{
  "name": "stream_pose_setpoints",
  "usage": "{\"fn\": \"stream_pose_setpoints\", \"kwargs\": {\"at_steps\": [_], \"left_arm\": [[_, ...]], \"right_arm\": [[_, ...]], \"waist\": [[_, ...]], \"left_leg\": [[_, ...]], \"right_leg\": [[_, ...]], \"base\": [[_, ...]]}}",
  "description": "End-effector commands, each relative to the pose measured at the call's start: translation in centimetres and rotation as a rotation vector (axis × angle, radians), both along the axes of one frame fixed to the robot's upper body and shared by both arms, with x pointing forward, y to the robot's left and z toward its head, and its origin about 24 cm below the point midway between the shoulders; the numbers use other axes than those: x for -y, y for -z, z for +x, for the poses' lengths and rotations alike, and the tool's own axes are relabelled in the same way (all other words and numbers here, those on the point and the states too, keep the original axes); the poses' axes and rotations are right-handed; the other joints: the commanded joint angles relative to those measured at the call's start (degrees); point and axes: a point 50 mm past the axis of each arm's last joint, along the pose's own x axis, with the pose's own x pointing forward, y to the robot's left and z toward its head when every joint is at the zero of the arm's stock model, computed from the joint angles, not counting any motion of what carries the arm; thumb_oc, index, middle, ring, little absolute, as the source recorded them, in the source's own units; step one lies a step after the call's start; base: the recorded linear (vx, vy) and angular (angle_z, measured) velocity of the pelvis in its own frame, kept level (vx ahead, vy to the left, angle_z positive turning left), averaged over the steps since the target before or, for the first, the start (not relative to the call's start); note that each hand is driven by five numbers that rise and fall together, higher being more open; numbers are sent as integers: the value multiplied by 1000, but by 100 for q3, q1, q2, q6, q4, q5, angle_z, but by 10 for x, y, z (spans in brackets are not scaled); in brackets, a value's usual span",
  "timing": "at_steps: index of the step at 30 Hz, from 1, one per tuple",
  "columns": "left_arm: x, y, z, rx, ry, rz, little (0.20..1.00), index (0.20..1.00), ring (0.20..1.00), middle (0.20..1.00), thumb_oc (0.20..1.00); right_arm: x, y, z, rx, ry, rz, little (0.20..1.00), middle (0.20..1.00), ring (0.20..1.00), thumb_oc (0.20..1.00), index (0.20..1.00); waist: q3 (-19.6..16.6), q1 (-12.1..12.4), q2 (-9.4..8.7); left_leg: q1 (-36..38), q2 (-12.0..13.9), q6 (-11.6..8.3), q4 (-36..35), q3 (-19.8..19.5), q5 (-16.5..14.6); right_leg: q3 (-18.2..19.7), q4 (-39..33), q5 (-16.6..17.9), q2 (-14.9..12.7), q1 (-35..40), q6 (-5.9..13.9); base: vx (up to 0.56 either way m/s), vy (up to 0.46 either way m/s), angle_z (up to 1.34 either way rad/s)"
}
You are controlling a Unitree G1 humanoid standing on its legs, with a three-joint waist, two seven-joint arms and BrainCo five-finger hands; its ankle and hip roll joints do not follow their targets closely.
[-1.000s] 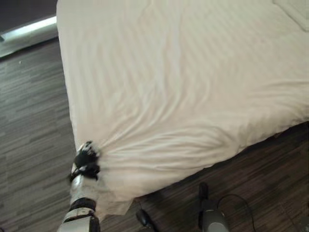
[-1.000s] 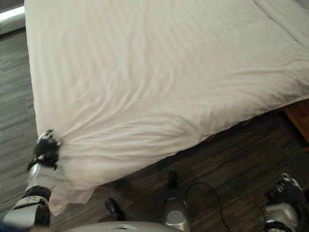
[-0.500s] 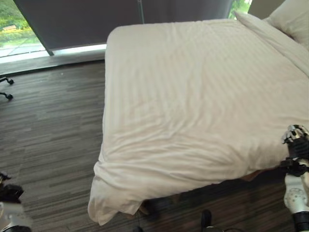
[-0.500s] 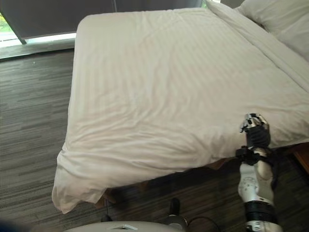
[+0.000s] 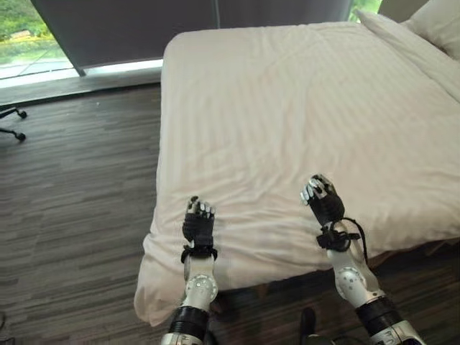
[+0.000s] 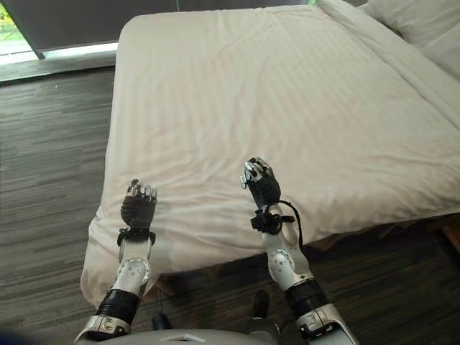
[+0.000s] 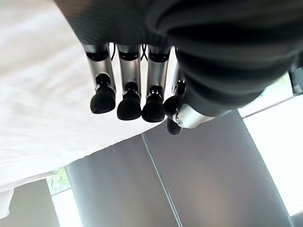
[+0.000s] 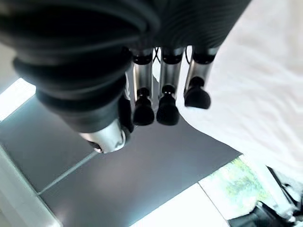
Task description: Making the bed.
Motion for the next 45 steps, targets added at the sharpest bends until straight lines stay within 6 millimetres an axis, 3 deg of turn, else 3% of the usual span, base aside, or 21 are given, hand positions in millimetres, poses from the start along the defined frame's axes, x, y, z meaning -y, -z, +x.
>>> {"fn": "stream_pose_setpoints", "kwargs": {"at_steps": [1,7,10,12,14,15,17,18,19,21,23,25,26,27,33,37,39,40,41,43,45], "left_arm": [[5,-47,26,189,37,16,200,200,200,200,200],[32,-64,36,222,74,-86,200,200,200,200,200],[54,-43,40,99,155,-73,200,200,200,200,200],[53,-35,40,63,151,-71,200,200,200,200,200],[49,-2,32,-73,154,-41,200,200,200,200,200],[49,-2,32,-73,155,-41,200,200,200,200,200],[38,26,21,-181,147,-3,200,200,200,200,200],[20,52,7,-284,118,31,200,200,200,200,200],[8,64,-2,-331,86,41,200,200,200,200,200],[-16,84,-20,-404,33,63,200,200,200,200,200],[-67,114,-62,-549,-100,117,200,200,200,200,200],[-98,125,-87,-637,-186,160,200,200,200,200,200],[-98,125,-87,-637,-186,159,200,200,200,200,200],[-117,127,-101,-681,-236,188,200,200,200,200,200],[-170,121,-135,-723,-433,219,200,200,200,200,200],[-189,113,-142,-722,-508,253,200,200,200,200,200],[-204,101,-141,-702,-560,299,200,200,200,200,200],[-222,80,-131,-641,-620,371,200,200,200,200,200],[-222,80,-131,-642,-620,372,200,200,200,200,200],[-243,39,-114,-526,-702,511,200,200,200,200,200],[-247,24,-108,-480,-731,559,200,200,200,200,200]], "right_arm": [[-21,-35,14,119,-37,116,200,200,200,200,200],[-51,-44,23,84,-57,249,200,200,200,200,200],[-63,-23,31,-48,-35,253,200,200,200,200,200],[-62,-17,30,-72,-29,245,200,200,200,200,200],[-51,11,25,-173,13,238,200,200,200,200,200],[-51,11,25,-173,13,238,200,200,200,200,200],[-32,37,17,-260,73,222,200,200,200,200,200],[-7,63,8,-345,154,203,200,200,200,200,200],[8,73,3,-378,204,197,200,200,200,200,200],[37,84,-6,-409,307,200,200,200,200,200,200],[98,92,-22,-419,533,216,200,200,200,200,200],[130,92,-32,-415,633,184,200,200,200,200,200],[130,92,-32,-415,633,183,200,200,200,200,200],[150,87,-35,-393,676,146,200,200,200,200,200],[205,78,-58,-398,792,-20,200,200,200,200,200],[225,75,-71,-407,850,-69,200,200,200,200,200],[238,67,-78,-385,888,-98,200,200,200,200,200],[244,59,-80,-354,904,-122,200,200,200,200,200],[244,59,-80,-355,904,-122,200,200,200,200,200],[245,42,-77,-274,893,-167,200,200,200,200,200],[242,34,-76,-233,882,-187,200,200,200,200,200]], "waist": [[704,114,-266],[1374,306,-187],[1937,424,-10],[1992,419,-6],[2089,400,15],[2087,401,15],[2120,368,22],[2150,332,39],[2160,306,46],[2181,267,58],[2157,193,79],[2099,140,84],[2101,139,85],[2061,107,79],[1862,26,58],[1611,-18,39],[1362,-78,-5],[1113,-136,-41],[1110,-136,-42],[798,-209,-72],[718,-241,-95]], "left_leg": [[133,167,-55,131,104,238],[-275,272,-135,153,-59,405],[-668,440,-228,176,-152,579],[-699,459,-233,178,-153,589],[-706,489,-239,180,-118,599],[-704,489,-240,179,-116,599],[-685,502,-243,180,-102,599],[-649,506,-245,179,-80,592],[-623,506,-249,177,-66,589],[-577,505,-253,175,-53,577],[-481,525,-256,172,-35,550],[-416,532,-255,175,2,523],[-412,532,-256,175,4,521],[-354,540,-259,175,26,499],[-134,481,-249,179,102,399],[-34,445,-241,176,121,344],[38,415,-231,170,123,310],[107,392,-227,165,131,285],[106,391,-226,165,131,285],[255,337,-202,155,149,231],[324,312,-189,152,162,204]], "right_leg": [[63,230,-183,-273,213,319],[36,372,-136,-302,-127,311],[-73,497,-115,-350,-447,317],[-80,510,-113,-350,-477,319],[-112,538,-117,-361,-512,326],[-109,539,-117,-361,-513,327],[-106,548,-127,-356,-518,322],[-110,561,-140,-355,-512,313],[-111,568,-147,-354,-506,312],[-122,575,-160,-345,-485,306],[-115,575,-185,-327,-443,293],[-113,569,-194,-302,-415,283],[-112,568,-194,-301,-412,283],[-111,563,-196,-284,-388,282],[-52,515,-230,-233,-224,277],[-40,482,-258,-242,-102,285],[-15,455,-282,-234,-10,298],[-3,436,-303,-227,59,312],[-4,435,-303,-228,58,312],[38,418,-337,-214,195,332],[60,412,-354,-219,255,340]], "base": [[-108,-31,10],[-129,-11,13],[-157,-2,20],[-50,0,-1],[0,0,0],[0,0,0],[2,16,-1],[0,0,0],[0,0,0],[8,-5,-2],[20,-14,-10],[6,-5,-9],[-1,7,-5],[4,9,-7],[9,23,-17],[64,4,-17],[130,-14,-1],[124,-11,3],[148,-9,-1],[113,0,-1],[86,16,4]]}}
